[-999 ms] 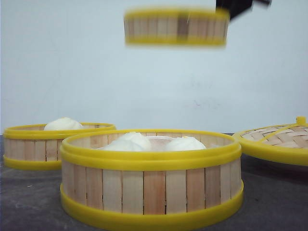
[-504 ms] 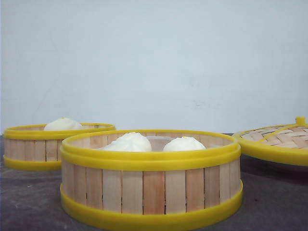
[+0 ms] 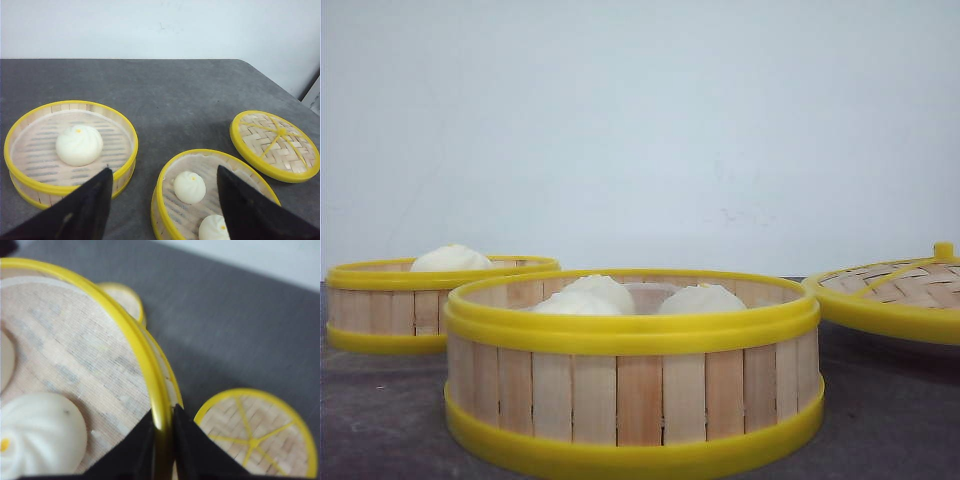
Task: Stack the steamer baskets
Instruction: 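Lift the grasped steamer basket up with the right gripper, then lower the basket with the right gripper onto the front basket holding two buns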
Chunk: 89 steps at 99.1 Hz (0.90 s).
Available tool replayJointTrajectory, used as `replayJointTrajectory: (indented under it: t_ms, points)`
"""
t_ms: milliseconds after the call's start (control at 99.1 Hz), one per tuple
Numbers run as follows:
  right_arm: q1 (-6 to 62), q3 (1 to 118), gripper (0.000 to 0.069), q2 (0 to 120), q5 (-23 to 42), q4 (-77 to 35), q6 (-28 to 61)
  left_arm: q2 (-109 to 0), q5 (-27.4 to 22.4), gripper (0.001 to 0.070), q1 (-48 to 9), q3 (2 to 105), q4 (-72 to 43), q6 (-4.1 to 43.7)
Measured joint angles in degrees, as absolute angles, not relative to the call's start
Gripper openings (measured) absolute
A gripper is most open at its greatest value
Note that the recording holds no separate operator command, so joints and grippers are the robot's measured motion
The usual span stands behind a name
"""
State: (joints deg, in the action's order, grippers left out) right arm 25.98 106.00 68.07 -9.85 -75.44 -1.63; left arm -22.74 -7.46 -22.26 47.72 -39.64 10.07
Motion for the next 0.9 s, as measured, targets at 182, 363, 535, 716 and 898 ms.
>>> replayJointTrajectory:
  t_ms: [182, 363, 535, 716, 898]
  points:
    - [28.25, 91.11, 0.0034, 66.0, -9.85, -66.04, -2.02, -22.74, -7.46, 0.0397, -22.26, 47.72, -39.66, 10.07]
    - [30.15, 77.34, 0.0034, 65.78, -9.63, -55.35, -3.33, -22.74, -7.46, 0.0397, -22.26, 47.72, -39.77, 10.07]
    - [31.57, 67.33, 0.0034, 66.24, -9.54, -44.34, -5.08, -22.74, -7.46, 0.0397, -22.26, 47.72, -40.21, 10.07]
    - [31.77, 64.07, 0.0034, 69.78, -9.5, -39.62, -6.24, -22.74, -7.44, 0.0397, -22.26, 47.72, -40.23, 10.07]
    - [31.77, 64.05, 0.0034, 73.78, -9.43, -36.47, -6.46, -22.74, -7.46, 0.0397, -22.26, 47.72, -40.25, 10.07]
